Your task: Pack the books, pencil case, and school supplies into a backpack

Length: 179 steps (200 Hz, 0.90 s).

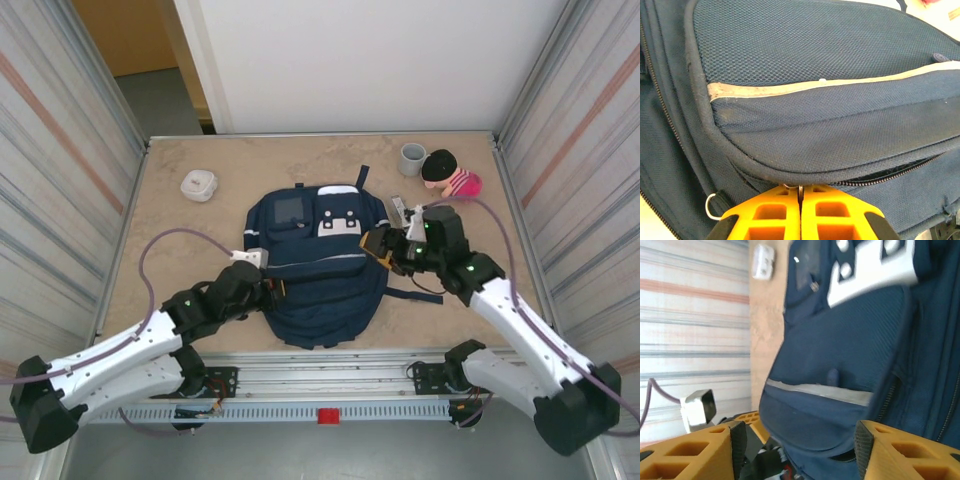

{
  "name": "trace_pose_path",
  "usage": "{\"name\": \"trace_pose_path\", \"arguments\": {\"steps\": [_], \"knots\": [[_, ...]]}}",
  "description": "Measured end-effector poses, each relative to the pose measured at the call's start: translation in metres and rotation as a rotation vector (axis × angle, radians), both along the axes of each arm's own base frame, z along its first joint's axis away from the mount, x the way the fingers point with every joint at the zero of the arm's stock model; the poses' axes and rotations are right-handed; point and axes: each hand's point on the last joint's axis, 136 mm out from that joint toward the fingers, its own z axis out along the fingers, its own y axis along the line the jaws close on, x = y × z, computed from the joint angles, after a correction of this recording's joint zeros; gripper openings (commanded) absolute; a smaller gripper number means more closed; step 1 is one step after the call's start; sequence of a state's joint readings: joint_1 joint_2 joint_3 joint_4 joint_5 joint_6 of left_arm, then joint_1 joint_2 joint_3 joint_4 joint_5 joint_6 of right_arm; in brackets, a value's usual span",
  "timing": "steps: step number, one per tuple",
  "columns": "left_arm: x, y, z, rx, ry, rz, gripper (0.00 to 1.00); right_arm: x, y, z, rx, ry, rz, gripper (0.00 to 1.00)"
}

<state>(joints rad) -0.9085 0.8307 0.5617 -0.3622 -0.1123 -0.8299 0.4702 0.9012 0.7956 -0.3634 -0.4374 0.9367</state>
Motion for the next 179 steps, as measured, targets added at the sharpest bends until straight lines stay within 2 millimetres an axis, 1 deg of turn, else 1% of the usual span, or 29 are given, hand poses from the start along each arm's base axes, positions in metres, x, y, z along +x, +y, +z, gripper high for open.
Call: {"name": "trace_pose_path", "arguments": {"steps": [11,21,32,53,68,78,94,115,139,160,169,179], "knots": [[0.000,-0.002,0.001,-0.006,-0.003,-0.013,0.00,-0.003,-0.004,0.019,-0.035,-0.109,0.011,0.64],[0.000,-0.005,0.004,-0.016,-0.010,-0.024,0.00,-0.009,0.000,0.031,-0.065,-0.211,0.058,0.65],[0.000,-0.008,0.007,-0.032,-0.015,-0.035,0.00,-0.017,0.007,0.037,-0.100,-0.299,0.126,0.66],[0.001,-0.014,0.013,-0.065,-0.029,-0.051,0.00,-0.034,0.036,0.038,-0.186,-0.488,0.320,0.66],[0.000,-0.017,0.014,-0.074,-0.027,-0.062,0.00,-0.045,0.060,0.028,-0.261,-0.610,0.478,0.66],[0.000,-0.018,0.014,-0.075,-0.025,-0.063,0.00,-0.049,0.076,0.016,-0.310,-0.664,0.576,0.66],[0.000,-0.019,0.014,-0.079,-0.023,-0.070,0.00,-0.046,0.095,-0.005,-0.382,-0.718,0.696,0.67],[-0.001,-0.021,0.017,-0.090,-0.027,-0.082,0.00,-0.040,0.116,-0.025,-0.418,-0.753,0.813,0.68],[-0.001,-0.024,0.020,-0.096,-0.042,-0.103,0.00,-0.037,0.133,-0.036,-0.419,-0.790,0.896,0.69],[-0.002,-0.028,0.024,-0.111,-0.056,-0.125,0.00,-0.034,0.141,-0.046,-0.433,-0.803,0.943,0.67],[-0.002,-0.029,0.026,-0.116,-0.063,-0.131,0.00,-0.033,0.143,-0.051,-0.443,-0.808,0.957,0.65],[-0.002,-0.029,0.028,-0.120,-0.069,-0.136,0.00,-0.031,0.145,-0.055,-0.454,-0.810,0.971,0.57]]}}
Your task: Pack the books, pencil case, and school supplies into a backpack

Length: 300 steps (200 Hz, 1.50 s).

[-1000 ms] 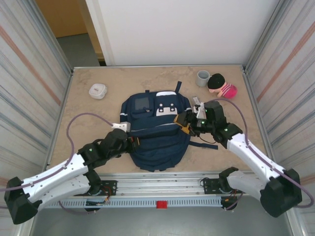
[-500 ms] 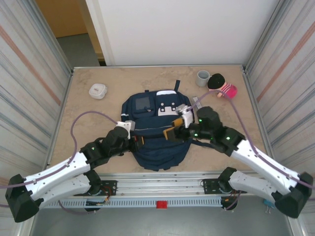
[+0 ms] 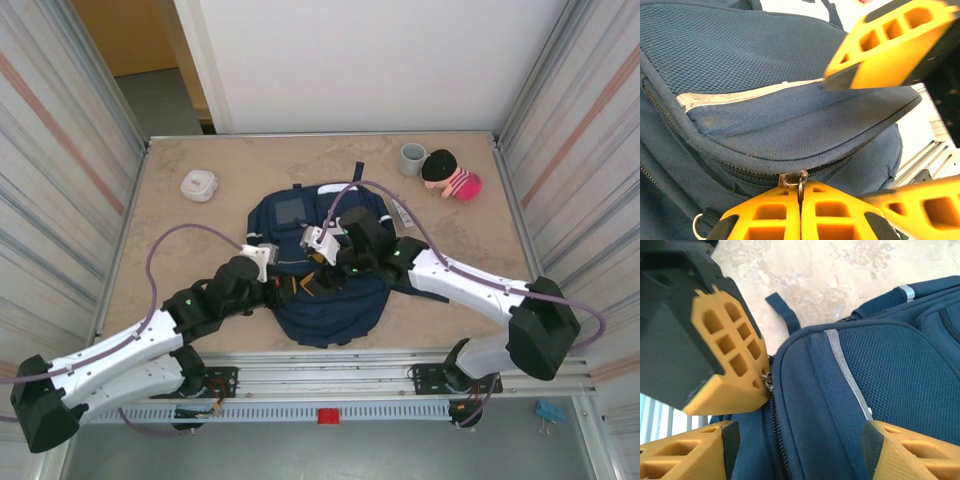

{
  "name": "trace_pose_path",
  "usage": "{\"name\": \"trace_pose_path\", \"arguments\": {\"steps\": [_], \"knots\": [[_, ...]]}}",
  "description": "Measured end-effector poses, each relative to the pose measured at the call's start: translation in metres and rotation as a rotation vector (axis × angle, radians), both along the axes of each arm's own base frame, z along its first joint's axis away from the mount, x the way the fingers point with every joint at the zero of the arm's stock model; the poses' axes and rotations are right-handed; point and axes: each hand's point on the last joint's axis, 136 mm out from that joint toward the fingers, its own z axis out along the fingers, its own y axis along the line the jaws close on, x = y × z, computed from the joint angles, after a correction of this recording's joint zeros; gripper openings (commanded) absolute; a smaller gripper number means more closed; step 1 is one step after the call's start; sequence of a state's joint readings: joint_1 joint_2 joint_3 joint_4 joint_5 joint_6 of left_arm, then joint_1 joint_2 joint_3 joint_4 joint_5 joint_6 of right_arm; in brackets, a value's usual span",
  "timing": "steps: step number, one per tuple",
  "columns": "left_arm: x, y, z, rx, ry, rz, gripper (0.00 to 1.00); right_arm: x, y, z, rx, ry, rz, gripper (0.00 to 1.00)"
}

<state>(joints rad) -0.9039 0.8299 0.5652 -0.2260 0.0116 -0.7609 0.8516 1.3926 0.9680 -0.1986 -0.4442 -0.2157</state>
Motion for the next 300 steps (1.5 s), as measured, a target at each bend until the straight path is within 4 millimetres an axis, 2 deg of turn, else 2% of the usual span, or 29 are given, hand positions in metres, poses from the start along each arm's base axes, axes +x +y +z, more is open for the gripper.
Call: {"name": "trace_pose_path", "arguments": {"steps": [17,43,67,97,122,154,196,208,242,272,283,300], "knots": [[0.000,0.000,0.001,0.000,-0.006,-0.003,0.00,0.002,0.002,-0.006,-0.019,-0.020,0.020,0.26],[0.002,0.002,0.001,0.008,-0.017,0.003,0.00,0.003,0.002,-0.003,-0.027,-0.043,0.041,0.00],[0.007,0.013,0.002,0.026,-0.030,0.044,0.00,0.004,-0.003,0.002,-0.016,-0.044,0.057,0.00],[0.023,0.035,0.011,-0.009,-0.048,0.119,0.00,0.006,-0.017,0.030,0.072,-0.054,0.078,0.00],[0.027,0.037,0.024,-0.082,-0.082,0.083,0.00,0.000,-0.025,0.048,0.134,-0.058,0.123,0.00],[0.030,0.035,0.023,-0.095,-0.099,0.015,0.00,-0.006,-0.029,0.047,0.137,-0.059,0.174,0.00],[0.040,0.031,0.012,-0.065,-0.098,-0.014,0.18,-0.005,-0.032,0.041,0.108,-0.061,0.186,0.00],[0.048,0.040,0.003,-0.035,-0.079,0.037,0.27,-0.007,-0.033,0.038,0.098,-0.043,0.189,0.00],[0.058,0.063,-0.002,-0.001,-0.064,0.155,0.47,-0.009,-0.034,0.033,0.078,-0.016,0.195,0.00],[0.055,0.073,0.006,-0.026,-0.063,0.212,0.60,0.000,-0.026,0.027,0.064,-0.007,0.205,0.00],[0.053,0.074,0.010,-0.045,-0.061,0.222,0.64,0.002,-0.023,0.022,0.057,0.005,0.206,0.11],[0.050,0.075,0.012,-0.059,-0.051,0.232,0.68,0.004,-0.020,0.016,0.053,0.026,0.207,0.39]]}}
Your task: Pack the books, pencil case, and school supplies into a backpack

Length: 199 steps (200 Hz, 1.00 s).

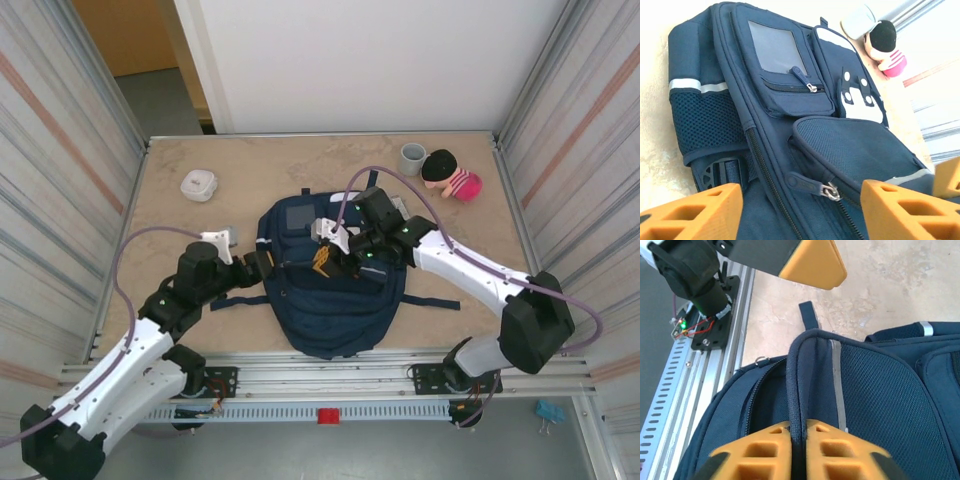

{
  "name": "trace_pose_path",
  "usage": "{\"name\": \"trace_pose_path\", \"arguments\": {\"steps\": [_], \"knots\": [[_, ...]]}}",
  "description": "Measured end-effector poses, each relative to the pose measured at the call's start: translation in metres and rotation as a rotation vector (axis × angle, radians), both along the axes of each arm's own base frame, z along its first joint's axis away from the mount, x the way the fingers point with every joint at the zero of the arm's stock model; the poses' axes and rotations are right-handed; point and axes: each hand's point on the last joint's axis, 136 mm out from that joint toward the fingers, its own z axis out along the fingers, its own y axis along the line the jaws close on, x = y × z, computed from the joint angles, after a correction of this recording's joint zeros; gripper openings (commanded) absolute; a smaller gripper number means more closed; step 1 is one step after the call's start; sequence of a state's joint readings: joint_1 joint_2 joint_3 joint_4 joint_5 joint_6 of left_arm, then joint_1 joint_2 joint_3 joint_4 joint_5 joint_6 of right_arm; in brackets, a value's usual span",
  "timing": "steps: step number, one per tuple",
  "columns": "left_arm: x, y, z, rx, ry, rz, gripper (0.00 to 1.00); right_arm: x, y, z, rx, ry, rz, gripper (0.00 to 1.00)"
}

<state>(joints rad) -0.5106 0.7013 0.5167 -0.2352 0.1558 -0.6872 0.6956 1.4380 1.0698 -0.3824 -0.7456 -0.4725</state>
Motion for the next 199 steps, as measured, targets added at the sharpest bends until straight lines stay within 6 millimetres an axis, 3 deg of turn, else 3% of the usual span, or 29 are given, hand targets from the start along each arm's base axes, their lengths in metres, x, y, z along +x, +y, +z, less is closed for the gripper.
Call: {"name": "trace_pose_path", "arguments": {"steps": [10,24,57,91,123,159,177,199], "knots": [[-0.001,0.000,-0.001,-0.007,0.011,0.006,0.70,0.001,0.001,-0.001,0.001,0.010,-0.006,0.52],[-0.002,0.000,-0.002,-0.014,0.024,0.011,0.72,0.003,0.002,0.001,0.003,0.053,-0.041,0.59],[-0.003,-0.001,-0.004,-0.031,0.052,0.010,0.77,0.018,-0.008,0.018,0.036,0.172,-0.195,0.60],[0.000,-0.007,-0.012,-0.038,0.084,0.003,0.78,0.033,-0.055,0.025,0.104,0.299,-0.461,0.60],[0.004,-0.013,-0.035,-0.030,0.147,-0.002,0.78,0.039,-0.096,0.003,0.111,0.437,-0.705,0.61],[0.004,-0.016,-0.067,-0.017,0.233,-0.001,0.78,0.045,-0.135,-0.043,0.071,0.597,-0.960,0.61],[0.004,-0.018,-0.076,-0.025,0.261,0.001,0.78,0.042,-0.143,-0.064,0.046,0.651,-1.029,0.60],[0.004,-0.020,-0.078,-0.042,0.271,0.006,0.78,0.044,-0.140,-0.076,0.059,0.697,-1.055,0.60]]}}
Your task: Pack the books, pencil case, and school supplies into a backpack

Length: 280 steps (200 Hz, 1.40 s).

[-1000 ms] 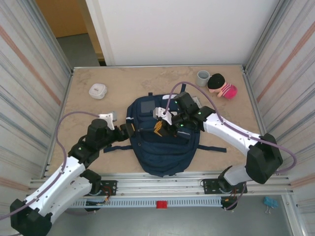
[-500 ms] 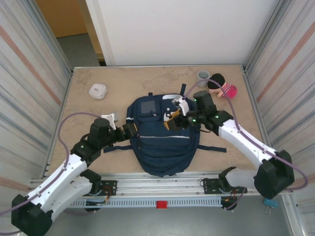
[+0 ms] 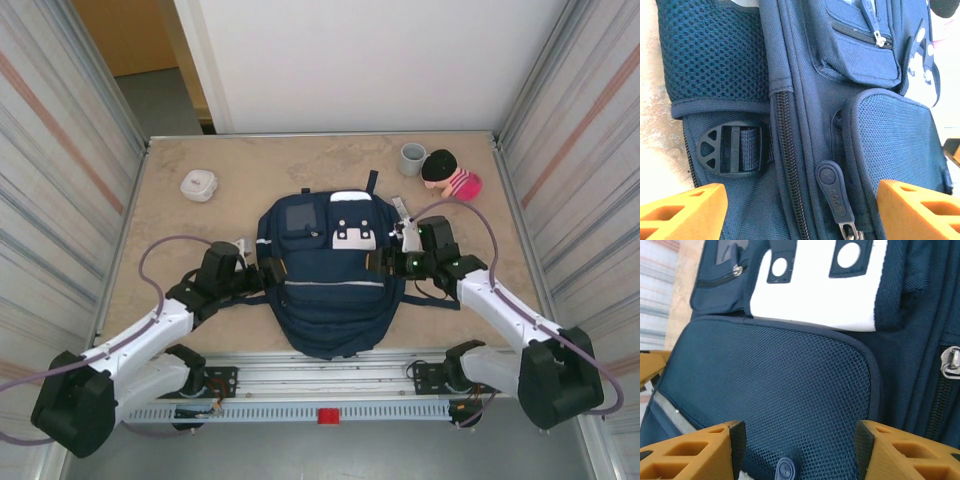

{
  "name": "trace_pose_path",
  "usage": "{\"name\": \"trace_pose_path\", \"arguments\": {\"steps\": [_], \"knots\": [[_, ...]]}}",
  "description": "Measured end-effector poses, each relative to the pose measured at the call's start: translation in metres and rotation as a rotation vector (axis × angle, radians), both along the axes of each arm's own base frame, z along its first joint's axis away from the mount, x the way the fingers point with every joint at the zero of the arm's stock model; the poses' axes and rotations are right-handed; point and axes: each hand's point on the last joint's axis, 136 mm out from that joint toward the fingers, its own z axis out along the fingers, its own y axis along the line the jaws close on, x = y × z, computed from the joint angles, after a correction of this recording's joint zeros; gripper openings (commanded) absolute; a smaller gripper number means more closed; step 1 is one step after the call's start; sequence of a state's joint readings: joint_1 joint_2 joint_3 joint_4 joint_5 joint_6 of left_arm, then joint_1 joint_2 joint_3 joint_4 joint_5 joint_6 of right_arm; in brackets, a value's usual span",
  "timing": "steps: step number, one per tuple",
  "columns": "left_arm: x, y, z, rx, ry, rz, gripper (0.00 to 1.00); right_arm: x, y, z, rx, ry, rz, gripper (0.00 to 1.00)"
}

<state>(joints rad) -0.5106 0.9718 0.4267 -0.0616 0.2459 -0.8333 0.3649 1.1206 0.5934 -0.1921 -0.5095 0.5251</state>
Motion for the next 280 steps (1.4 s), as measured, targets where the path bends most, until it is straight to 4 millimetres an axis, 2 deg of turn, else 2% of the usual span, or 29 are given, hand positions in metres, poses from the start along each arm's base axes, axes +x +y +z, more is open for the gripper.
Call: {"name": "trace_pose_path", "arguments": {"steps": [45,83,107,140,159,177,201,221,245,261,280], "knots": [[0.001,0.001,0.008,-0.016,-0.021,0.010,0.79,0.009,0.031,-0.006,0.013,-0.028,0.035,0.60],[-0.001,0.006,0.018,-0.010,-0.058,0.022,0.80,0.028,0.049,-0.011,0.031,-0.037,0.044,0.60],[-0.001,0.008,0.024,0.005,-0.068,0.019,0.80,0.040,0.055,0.003,0.047,-0.074,0.046,0.61],[0.001,0.010,0.038,0.015,-0.108,0.017,0.81,0.052,0.054,0.039,0.026,-0.159,0.053,0.62],[0.003,0.011,0.046,0.025,-0.130,0.015,0.82,0.056,0.036,0.062,-0.014,-0.209,0.032,0.63],[0.004,0.012,0.050,0.042,-0.142,0.013,0.82,0.064,0.005,0.081,-0.073,-0.249,-0.025,0.63],[0.006,0.012,0.054,0.052,-0.153,0.012,0.83,0.079,-0.041,0.086,-0.175,-0.244,-0.122,0.65],[0.007,0.012,0.053,0.058,-0.153,0.009,0.83,0.091,-0.079,0.072,-0.257,-0.176,-0.197,0.65],[0.007,0.012,0.050,0.065,-0.142,0.007,0.83,0.111,-0.117,0.040,-0.332,-0.052,-0.260,0.65],[0.007,0.012,0.049,0.068,-0.139,0.007,0.83,0.124,-0.135,0.016,-0.373,0.023,-0.283,0.65],[0.007,0.013,0.048,0.073,-0.141,0.008,0.83,0.136,-0.142,-0.009,-0.411,0.084,-0.274,0.64]]}}
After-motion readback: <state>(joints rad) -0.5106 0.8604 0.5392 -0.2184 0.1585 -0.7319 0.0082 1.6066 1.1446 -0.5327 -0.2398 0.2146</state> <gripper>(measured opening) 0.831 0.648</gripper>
